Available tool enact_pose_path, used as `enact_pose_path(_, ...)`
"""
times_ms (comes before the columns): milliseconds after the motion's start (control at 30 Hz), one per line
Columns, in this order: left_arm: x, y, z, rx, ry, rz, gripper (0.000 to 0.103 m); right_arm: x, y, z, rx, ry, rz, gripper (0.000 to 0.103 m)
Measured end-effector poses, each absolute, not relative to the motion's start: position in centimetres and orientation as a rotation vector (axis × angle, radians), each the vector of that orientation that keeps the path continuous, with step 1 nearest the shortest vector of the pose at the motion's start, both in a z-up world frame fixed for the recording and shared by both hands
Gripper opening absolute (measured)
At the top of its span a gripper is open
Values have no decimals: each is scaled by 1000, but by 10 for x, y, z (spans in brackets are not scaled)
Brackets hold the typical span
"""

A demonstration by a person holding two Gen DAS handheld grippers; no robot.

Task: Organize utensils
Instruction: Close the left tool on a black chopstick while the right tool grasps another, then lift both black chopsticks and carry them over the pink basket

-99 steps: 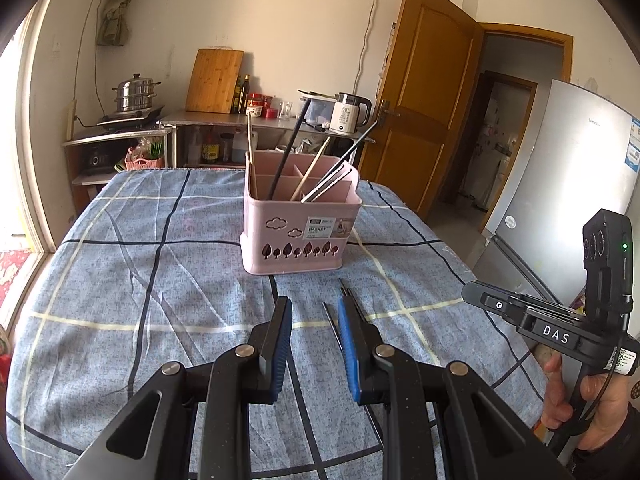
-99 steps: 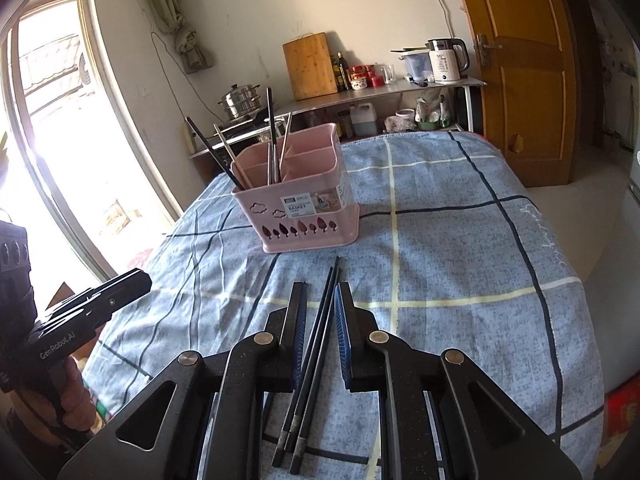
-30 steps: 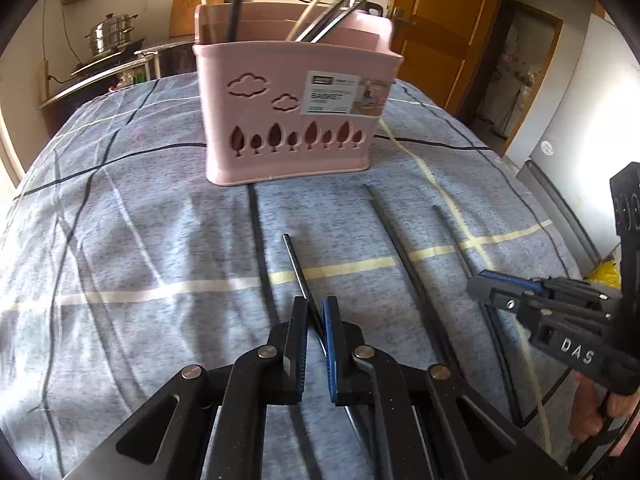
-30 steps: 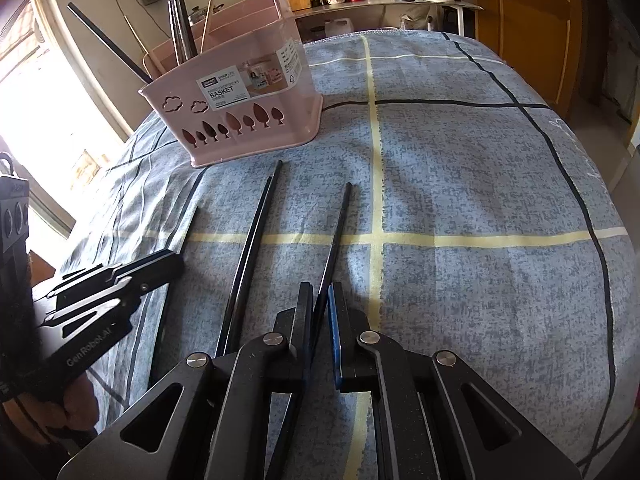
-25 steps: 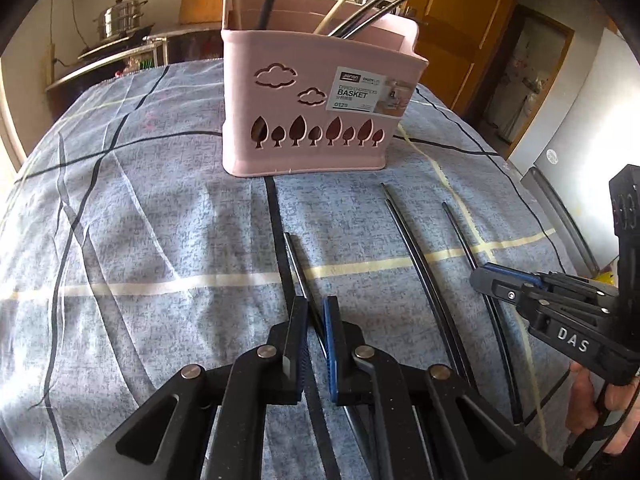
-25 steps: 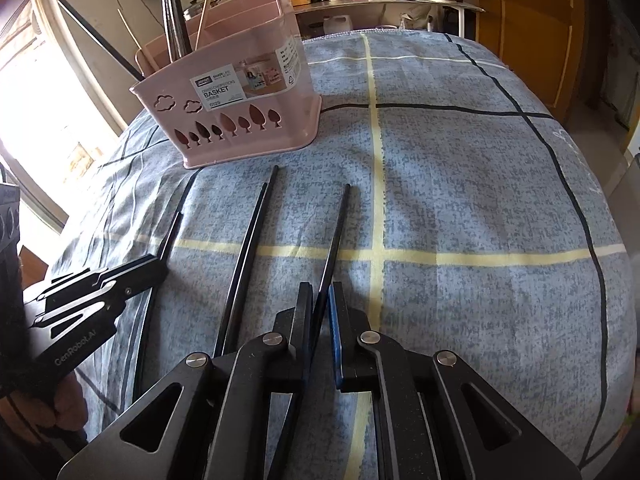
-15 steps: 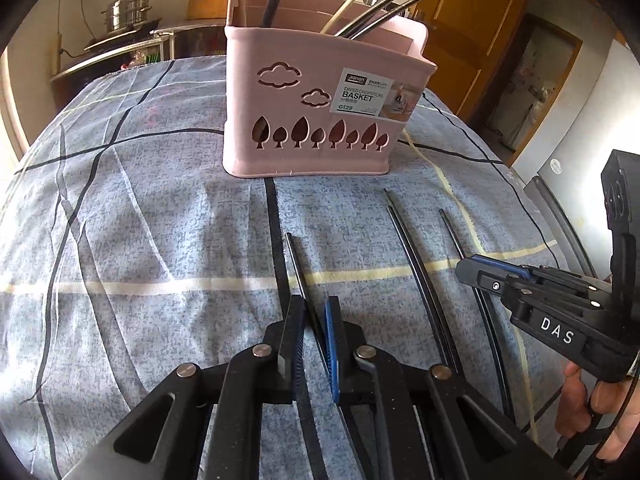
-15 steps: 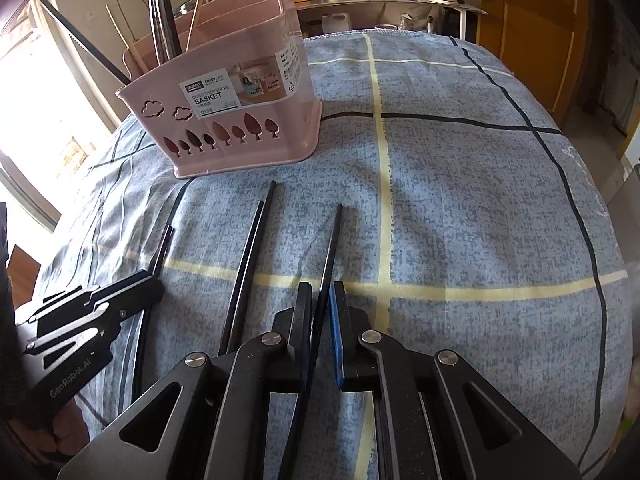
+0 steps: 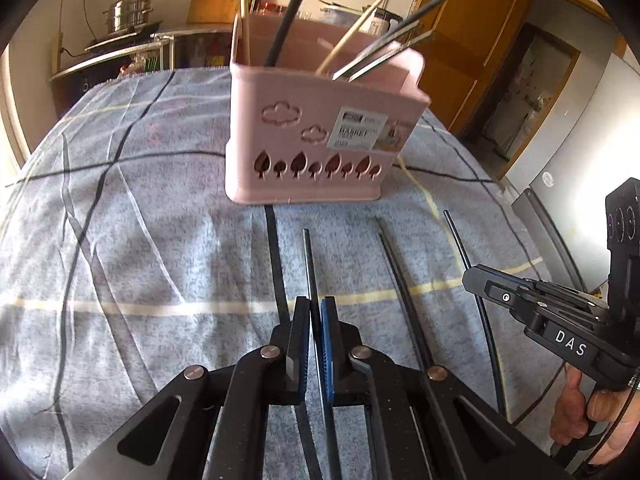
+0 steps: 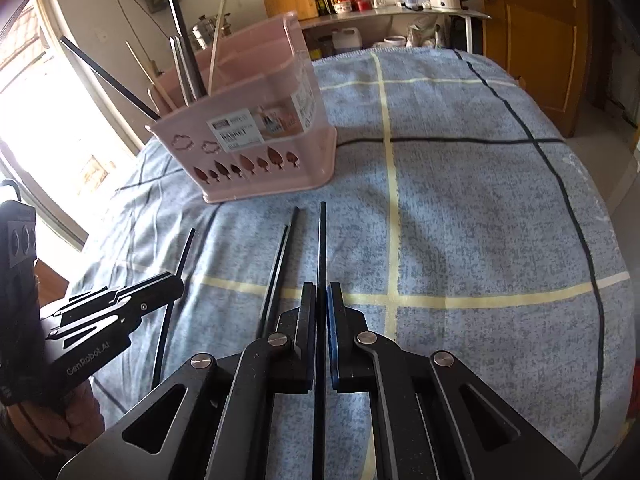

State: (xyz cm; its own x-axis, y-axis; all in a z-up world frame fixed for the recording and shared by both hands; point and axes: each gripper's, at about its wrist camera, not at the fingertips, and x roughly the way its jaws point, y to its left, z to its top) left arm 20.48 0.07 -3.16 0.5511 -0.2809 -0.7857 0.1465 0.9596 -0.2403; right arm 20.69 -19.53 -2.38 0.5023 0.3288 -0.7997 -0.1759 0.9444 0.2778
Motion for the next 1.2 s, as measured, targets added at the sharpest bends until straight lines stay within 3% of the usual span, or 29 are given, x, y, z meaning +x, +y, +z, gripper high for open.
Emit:
enact_pose_path(667,185,15,99,-121,702,-302,4,189,-204,89,168,735,348,5)
enact_pose_path(1200,170,19,122,-106,686,-335,4,168,-201,117,139,673,367,5)
